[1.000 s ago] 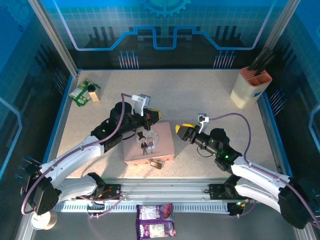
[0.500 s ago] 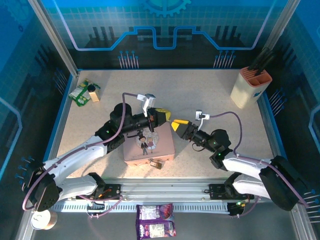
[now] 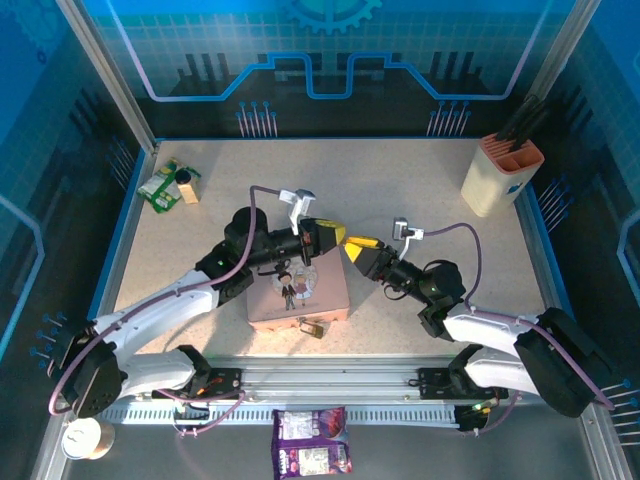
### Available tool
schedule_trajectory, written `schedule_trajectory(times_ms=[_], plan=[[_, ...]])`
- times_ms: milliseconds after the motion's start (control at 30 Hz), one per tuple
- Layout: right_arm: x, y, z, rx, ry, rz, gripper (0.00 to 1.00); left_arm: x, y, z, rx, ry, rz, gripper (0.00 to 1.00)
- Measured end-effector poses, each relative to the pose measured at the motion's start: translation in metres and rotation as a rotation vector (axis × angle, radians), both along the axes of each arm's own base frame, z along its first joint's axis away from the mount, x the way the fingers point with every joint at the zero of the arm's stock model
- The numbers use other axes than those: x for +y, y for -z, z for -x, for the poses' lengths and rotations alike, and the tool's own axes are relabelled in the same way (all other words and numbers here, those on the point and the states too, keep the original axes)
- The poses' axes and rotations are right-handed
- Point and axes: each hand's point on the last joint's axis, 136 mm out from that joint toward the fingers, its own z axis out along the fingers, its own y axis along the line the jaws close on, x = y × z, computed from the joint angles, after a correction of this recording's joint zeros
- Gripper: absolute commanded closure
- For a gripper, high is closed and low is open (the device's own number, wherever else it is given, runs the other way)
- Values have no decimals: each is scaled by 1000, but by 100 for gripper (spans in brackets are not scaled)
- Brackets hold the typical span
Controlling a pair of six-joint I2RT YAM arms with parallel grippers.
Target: Unlock a padlock with a key
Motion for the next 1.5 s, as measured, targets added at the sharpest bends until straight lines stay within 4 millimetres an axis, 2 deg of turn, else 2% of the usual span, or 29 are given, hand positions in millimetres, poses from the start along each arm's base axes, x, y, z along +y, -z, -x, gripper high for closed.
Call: schedule_trajectory(times_ms=[300, 667, 867, 1100, 1500], plan=[[3, -3, 5, -18, -21, 0, 69, -4, 2, 5, 4, 24, -3, 100], [6, -1, 7, -16, -34, 4, 81, -4, 2, 5, 4, 25, -3, 100], [6, -1, 6, -15, -34, 5, 84, -5, 2, 6, 4, 27, -3, 100], [7, -4, 5, -19, -34, 2, 81, -6, 1, 7, 1, 32, -1, 100], [6, -4, 4, -9, -26, 16, 98, -8, 1, 8, -1, 35, 0, 100]])
